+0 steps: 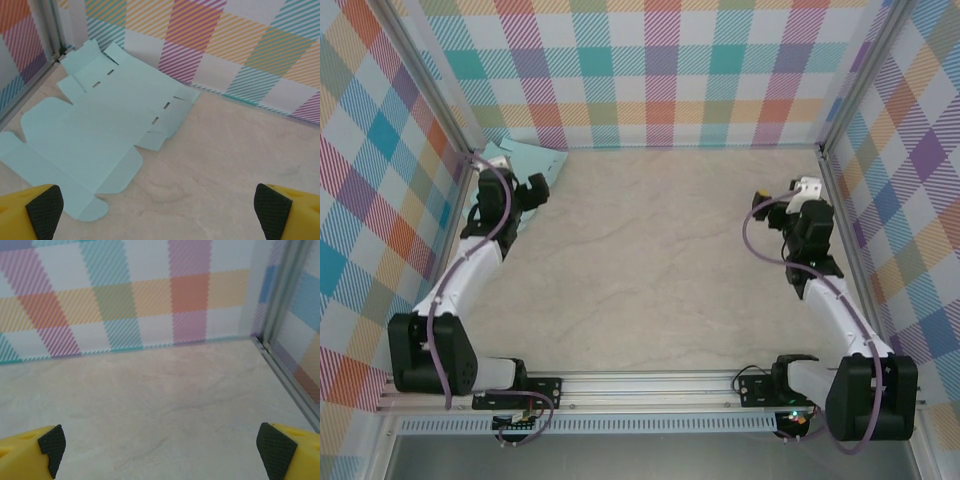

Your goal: Fold the paper box

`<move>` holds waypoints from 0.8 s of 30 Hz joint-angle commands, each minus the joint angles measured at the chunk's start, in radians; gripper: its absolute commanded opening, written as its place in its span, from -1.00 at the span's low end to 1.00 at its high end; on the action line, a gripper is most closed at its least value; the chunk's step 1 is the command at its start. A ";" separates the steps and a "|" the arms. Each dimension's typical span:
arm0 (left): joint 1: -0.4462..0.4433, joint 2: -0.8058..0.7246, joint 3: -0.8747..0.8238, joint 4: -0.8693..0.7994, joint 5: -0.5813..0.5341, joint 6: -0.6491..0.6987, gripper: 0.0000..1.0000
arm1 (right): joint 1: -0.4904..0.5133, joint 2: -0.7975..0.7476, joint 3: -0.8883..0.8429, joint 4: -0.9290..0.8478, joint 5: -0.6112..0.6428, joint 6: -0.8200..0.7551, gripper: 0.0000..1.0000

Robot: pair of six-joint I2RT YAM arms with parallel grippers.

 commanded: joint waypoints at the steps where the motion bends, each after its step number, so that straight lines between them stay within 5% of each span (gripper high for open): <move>1: 0.001 0.117 0.124 -0.233 0.075 0.037 1.00 | -0.008 0.108 0.226 -0.410 0.226 0.286 1.00; 4: 0.000 0.238 0.263 -0.290 0.153 0.111 1.00 | -0.007 0.206 0.390 -0.735 0.296 0.499 1.00; 14: -0.002 0.592 0.628 -0.396 0.220 0.189 1.00 | -0.006 0.136 0.286 -0.634 0.108 0.405 1.00; 19: -0.002 0.838 0.944 -0.562 0.185 0.244 0.99 | 0.000 0.126 0.245 -0.644 0.046 0.433 1.00; 24: -0.008 0.995 1.127 -0.605 0.123 0.246 0.75 | 0.011 0.113 0.238 -0.656 0.012 0.438 1.00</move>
